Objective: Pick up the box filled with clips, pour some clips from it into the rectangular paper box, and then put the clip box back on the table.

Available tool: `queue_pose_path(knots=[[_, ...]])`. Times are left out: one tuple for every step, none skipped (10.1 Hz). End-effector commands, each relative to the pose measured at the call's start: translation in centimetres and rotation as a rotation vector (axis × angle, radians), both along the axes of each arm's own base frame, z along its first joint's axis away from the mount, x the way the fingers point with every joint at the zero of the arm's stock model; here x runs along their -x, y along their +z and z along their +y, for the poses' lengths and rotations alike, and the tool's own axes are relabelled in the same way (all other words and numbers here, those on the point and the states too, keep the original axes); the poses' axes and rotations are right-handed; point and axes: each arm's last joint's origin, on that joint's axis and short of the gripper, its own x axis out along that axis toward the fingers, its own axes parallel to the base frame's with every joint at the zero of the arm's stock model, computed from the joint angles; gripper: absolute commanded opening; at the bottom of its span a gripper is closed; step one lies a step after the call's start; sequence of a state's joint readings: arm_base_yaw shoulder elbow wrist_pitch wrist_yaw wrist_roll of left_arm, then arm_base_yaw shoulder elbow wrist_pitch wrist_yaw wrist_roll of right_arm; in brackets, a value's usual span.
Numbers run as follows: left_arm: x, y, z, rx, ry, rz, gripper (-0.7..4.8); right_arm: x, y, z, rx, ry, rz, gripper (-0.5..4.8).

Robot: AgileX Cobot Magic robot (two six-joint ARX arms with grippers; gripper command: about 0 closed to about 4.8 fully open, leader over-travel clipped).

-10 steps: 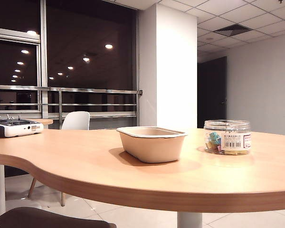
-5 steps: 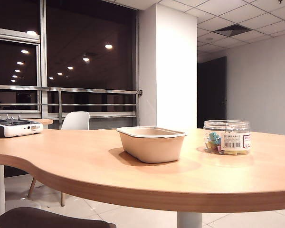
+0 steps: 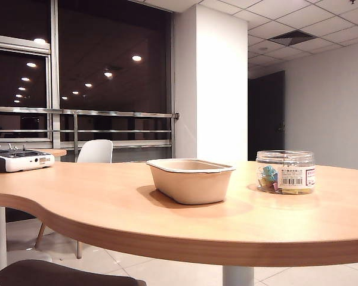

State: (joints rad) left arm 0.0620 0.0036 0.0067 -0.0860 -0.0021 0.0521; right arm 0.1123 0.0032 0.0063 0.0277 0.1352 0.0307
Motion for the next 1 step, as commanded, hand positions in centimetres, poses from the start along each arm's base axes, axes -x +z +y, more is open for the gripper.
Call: queue_pose_path(knots=[[0.0, 0.14, 0.0, -0.001, -0.002, -0.014, -0.04, 0.03, 0.2, 0.0, -0.005, 0.0, -0.017, 0.36]])
